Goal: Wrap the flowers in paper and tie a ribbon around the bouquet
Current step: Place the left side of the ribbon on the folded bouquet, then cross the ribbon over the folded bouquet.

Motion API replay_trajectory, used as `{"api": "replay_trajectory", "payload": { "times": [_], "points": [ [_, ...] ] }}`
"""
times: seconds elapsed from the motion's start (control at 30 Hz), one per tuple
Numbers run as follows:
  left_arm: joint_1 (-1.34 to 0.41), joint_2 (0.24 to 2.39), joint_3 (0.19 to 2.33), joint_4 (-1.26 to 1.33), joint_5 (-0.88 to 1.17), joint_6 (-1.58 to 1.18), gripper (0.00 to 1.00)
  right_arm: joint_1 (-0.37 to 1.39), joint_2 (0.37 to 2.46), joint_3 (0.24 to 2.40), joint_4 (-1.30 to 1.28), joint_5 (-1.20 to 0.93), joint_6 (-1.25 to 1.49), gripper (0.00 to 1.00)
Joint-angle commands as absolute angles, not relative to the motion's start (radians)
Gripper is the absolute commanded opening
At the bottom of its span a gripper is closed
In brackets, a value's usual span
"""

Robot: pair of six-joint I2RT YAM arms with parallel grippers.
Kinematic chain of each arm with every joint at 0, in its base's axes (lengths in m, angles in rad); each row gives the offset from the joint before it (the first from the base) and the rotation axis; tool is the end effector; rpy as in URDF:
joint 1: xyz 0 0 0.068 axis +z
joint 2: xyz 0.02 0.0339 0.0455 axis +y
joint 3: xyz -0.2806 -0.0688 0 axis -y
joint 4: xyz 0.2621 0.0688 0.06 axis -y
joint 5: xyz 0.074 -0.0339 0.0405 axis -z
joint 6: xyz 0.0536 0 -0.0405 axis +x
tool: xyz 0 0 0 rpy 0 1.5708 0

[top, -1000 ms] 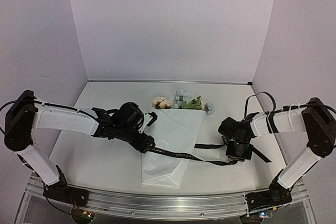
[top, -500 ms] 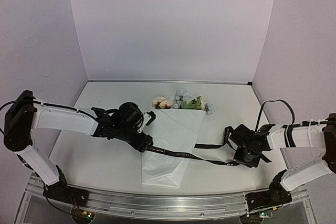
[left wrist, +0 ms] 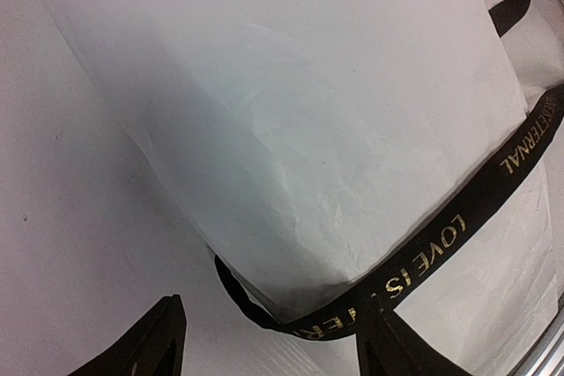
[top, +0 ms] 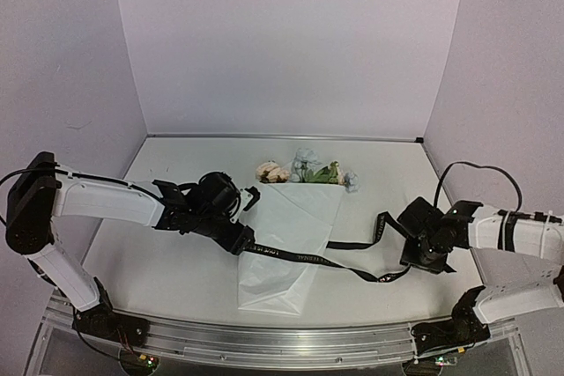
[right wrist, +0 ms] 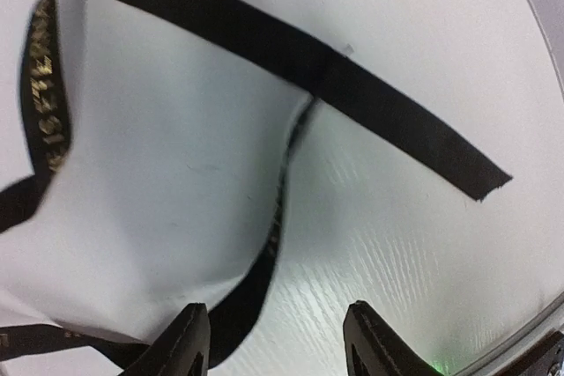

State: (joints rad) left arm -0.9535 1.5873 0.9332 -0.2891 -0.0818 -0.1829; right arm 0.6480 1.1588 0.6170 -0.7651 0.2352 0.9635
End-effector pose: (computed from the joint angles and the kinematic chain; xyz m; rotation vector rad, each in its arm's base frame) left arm 0.2027 -0.2779 0.1791 0.9259 2.3730 -0.3569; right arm 0.1638 0.1084 0.1651 0.4816 2.7489 0.0388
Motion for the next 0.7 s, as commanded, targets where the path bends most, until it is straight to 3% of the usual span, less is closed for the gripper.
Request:
{"api": "replay_trajectory", "payload": {
  "times": [0.0,0.27,0.67],
  "points": [
    [-0.953,1.538,0.967,-0.298,-0.092,-0.18,0.68,0.5,1.254,0.806,-0.802,-0.005,0.836,0.63],
    [-0.952,1.53,0.966,-0.311,-0.089,-0.186,0.68,0.397,1.572,1.114,-0.77,-0.178,0.766,0.68],
    [-0.953,1.493,0.962,-0.348,0.056,-0.162,0.8,0.277,1.829,1.198,-0.622,-0.26,0.893,0.67]
  ]
}}
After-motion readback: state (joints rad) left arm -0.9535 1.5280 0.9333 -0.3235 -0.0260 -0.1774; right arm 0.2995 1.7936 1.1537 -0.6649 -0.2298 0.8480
